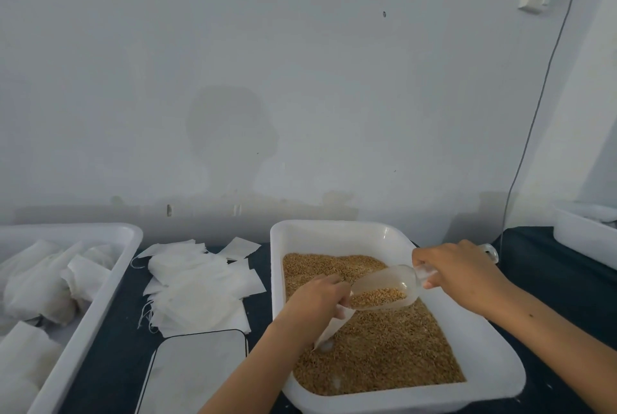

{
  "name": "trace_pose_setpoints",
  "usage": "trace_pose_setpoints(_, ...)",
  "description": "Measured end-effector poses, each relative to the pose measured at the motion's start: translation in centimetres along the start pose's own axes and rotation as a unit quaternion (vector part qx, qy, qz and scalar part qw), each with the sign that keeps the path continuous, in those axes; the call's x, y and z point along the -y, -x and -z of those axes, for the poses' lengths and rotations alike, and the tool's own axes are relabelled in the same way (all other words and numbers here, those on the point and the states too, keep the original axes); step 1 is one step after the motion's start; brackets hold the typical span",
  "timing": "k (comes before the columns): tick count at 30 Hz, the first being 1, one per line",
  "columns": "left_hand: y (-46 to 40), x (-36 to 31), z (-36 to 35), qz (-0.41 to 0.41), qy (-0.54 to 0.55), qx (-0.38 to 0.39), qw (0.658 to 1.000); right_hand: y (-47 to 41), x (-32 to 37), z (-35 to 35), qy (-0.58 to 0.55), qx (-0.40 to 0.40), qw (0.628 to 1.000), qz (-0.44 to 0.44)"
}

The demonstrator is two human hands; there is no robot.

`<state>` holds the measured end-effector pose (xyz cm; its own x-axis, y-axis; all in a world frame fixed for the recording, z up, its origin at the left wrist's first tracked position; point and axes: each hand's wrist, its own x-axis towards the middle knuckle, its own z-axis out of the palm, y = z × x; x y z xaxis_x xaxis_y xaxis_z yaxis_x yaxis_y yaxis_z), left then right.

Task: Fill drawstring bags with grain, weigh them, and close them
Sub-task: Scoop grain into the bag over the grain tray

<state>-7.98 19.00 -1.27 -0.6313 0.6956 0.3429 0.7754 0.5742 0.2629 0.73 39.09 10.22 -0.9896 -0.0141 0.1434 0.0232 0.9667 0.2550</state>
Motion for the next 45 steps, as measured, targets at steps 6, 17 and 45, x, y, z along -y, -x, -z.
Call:
trace_pose_setpoints(6,0.2,0.0,0.1,-0.006,-0.001,-0.011,1.0,0.1,-0.3,-0.7,-0.026,0.002,1.0,-0.007)
trace_pose_setpoints(17,0.4,0.1,0.8,0.111,0.117,-0.094,0.982,0.6,-0.5,-1.9,-0.181,0.078,0.978,-0.066)
trace_pose_setpoints(45,2.8,-0.4,5.2,0.139,0.505,-0.245,0.816,-1.5,10.1,-3.8,-0.636,0.023,0.771,-0.009)
